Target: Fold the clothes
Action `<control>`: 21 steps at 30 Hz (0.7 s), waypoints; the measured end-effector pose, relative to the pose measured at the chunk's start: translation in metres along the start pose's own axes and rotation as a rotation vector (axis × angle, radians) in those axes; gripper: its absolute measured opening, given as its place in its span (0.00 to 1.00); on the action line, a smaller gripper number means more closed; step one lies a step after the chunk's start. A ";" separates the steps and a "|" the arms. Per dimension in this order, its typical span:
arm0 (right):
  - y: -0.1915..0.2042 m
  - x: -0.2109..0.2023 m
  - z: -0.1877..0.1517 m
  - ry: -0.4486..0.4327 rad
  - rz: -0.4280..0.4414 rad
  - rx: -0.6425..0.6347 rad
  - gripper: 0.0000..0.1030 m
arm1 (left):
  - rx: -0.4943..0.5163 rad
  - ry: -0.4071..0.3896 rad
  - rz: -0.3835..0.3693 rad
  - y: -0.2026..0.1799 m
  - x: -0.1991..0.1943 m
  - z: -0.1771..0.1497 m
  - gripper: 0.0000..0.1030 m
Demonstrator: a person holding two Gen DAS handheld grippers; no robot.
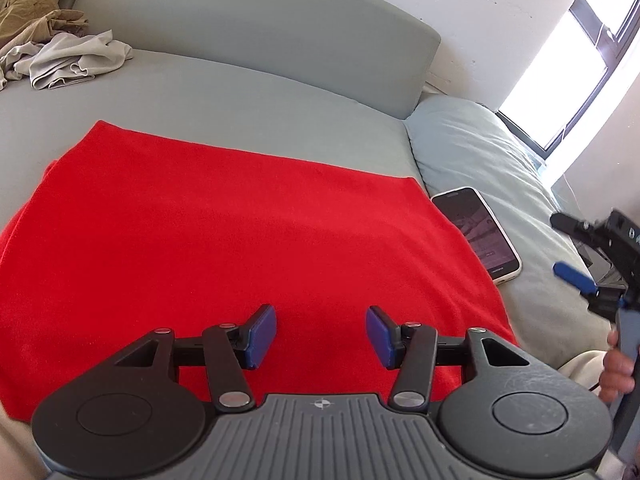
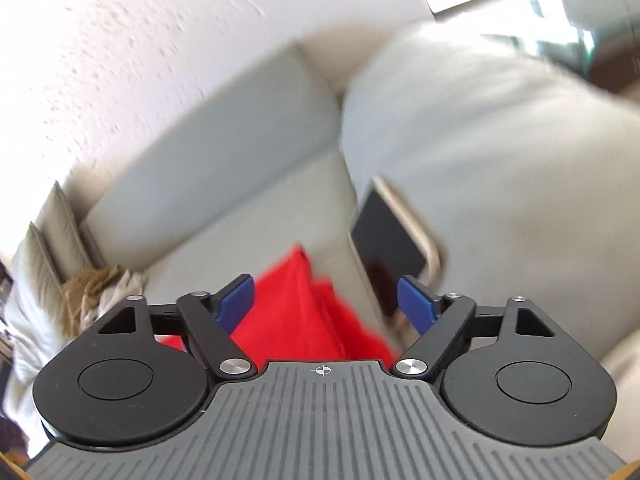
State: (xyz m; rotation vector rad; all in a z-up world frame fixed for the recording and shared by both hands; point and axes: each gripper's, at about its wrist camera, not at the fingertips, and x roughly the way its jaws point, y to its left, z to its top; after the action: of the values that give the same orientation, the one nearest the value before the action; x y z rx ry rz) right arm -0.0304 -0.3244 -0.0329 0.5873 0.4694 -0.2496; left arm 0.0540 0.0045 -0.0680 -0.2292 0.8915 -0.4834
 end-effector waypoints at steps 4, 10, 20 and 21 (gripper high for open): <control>0.012 0.032 0.036 -0.163 -0.085 -0.040 0.85 | -0.018 -0.007 -0.020 -0.003 0.002 0.011 0.49; 0.012 0.126 0.068 -0.157 -0.263 -0.203 0.86 | 0.023 -0.027 0.021 -0.018 0.011 0.034 0.50; 0.019 0.228 0.055 0.023 -0.336 -0.369 0.86 | 0.042 -0.104 0.133 -0.009 0.036 0.059 0.53; 0.018 0.234 0.055 0.020 -0.339 -0.362 0.86 | 0.035 -0.098 0.135 -0.007 0.037 0.059 0.53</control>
State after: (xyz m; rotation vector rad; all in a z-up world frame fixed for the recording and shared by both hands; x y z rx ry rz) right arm 0.1977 -0.3644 -0.0987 0.1531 0.6174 -0.4700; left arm 0.1179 -0.0204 -0.0545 -0.1582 0.7968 -0.3588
